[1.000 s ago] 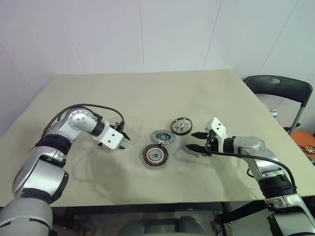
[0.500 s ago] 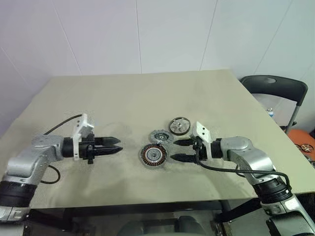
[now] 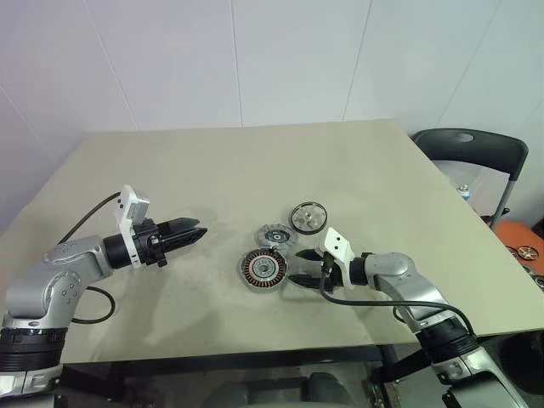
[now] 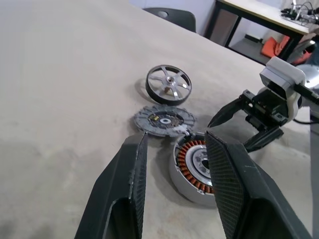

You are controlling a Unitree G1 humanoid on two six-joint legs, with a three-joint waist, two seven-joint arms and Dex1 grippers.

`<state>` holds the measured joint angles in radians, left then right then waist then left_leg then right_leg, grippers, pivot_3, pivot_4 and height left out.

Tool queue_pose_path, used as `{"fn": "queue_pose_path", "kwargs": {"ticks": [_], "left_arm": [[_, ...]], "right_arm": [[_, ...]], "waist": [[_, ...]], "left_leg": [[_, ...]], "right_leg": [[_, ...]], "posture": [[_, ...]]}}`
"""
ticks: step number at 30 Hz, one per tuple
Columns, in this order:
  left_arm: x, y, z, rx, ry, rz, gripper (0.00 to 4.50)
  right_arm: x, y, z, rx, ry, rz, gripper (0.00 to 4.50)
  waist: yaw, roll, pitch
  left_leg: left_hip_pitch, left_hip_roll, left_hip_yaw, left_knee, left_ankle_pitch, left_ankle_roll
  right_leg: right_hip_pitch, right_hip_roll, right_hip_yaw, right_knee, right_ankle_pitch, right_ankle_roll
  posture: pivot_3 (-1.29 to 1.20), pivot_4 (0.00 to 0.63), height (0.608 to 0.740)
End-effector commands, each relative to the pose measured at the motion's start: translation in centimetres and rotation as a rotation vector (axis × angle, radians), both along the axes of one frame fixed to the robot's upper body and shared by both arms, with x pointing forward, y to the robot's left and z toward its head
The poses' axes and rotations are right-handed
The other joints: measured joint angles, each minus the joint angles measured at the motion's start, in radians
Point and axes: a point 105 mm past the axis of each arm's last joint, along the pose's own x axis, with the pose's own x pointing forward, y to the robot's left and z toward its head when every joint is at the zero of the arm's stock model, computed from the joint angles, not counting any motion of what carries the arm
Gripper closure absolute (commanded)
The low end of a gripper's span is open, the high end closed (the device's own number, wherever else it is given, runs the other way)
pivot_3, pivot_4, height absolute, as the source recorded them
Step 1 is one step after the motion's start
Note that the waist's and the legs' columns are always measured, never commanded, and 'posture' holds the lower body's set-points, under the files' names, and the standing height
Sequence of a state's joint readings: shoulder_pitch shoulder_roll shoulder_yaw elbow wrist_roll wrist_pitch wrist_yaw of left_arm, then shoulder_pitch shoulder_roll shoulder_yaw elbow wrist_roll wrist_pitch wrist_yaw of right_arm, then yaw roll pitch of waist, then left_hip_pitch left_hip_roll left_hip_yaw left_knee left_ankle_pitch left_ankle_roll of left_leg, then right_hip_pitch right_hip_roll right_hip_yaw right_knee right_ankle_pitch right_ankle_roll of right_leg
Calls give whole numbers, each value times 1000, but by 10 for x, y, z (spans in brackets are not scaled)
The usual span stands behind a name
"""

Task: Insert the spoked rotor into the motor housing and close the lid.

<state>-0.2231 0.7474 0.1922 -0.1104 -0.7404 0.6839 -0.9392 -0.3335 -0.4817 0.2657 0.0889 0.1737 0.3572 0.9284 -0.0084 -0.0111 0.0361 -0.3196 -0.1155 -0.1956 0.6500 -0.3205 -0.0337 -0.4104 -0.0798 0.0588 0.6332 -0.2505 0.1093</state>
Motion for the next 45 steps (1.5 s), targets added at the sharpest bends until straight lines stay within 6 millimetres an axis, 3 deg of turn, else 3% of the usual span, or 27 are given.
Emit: {"fn": "queue_pose_path", "kwargs": {"ticks": [1, 7, 12, 16, 20, 23, 33, 45], "left_arm": [[6, 3, 15, 5, -74, 23, 2549], [7, -3, 12, 12, -88, 17, 2549], [8, -4, 11, 15, -93, 23, 2549], [8, -5, 11, 14, -94, 19, 2549], [7, -8, 12, -16, -83, 2, 2549], [7, -10, 10, -26, -73, -8, 2549], [20, -18, 8, -30, -75, -31, 2549], [29, -20, 12, 4, -100, -60, 2549]], "right_arm": [[12, 3, 20, 33, -80, -13, 1182], [13, 12, 18, 17, -114, -4, 1182], [20, 7, 17, 5, -145, -49, 1182], [25, -19, 21, 4, -114, -101, 1182], [9, -52, 29, 12, -16, -80, 1182], [8, -77, 35, -12, -24, -132, 1182], [-13, -117, 5, -55, 10, -325, 1182], [-18, -114, -17, -72, 5, -391, 1182]], "waist": [[0, 0, 0], [-3, 0, 0], [-3, 0, 0], [-1, 0, 0], [14, 0, 0], [22, 0, 0], [22, 0, 0], [21, -1, 0]], "left_leg": [[0, 0, 0, 0, 0, 0], [0, 1, 0, -1, 0, 0], [0, 1, 1, -1, 0, 0], [0, 1, 1, -1, 0, 0], [-1, 1, 1, -1, 0, 0], [-1, 1, 1, -1, 0, 0], [0, 2, 4, -1, 0, 0], [2, 2, 4, 2, 0, 0]], "right_leg": [[0, 0, 0, 0, 0, 0], [0, 0, 0, -1, 0, 0], [-1, 1, 0, 0, 0, 0], [-1, 1, 0, -1, 0, -1], [0, 0, 0, -2, 0, -1], [0, 0, 0, -3, 0, 0], [1, 0, 0, -3, 0, -1], [3, 1, 0, -3, 2, 0]], "posture": [[0, 0, 740], [0, 0, 740], [0, 0, 740], [0, 0, 740], [0, 0, 740], [0, 0, 740], [0, 0, 740], [0, 0, 740]]}}
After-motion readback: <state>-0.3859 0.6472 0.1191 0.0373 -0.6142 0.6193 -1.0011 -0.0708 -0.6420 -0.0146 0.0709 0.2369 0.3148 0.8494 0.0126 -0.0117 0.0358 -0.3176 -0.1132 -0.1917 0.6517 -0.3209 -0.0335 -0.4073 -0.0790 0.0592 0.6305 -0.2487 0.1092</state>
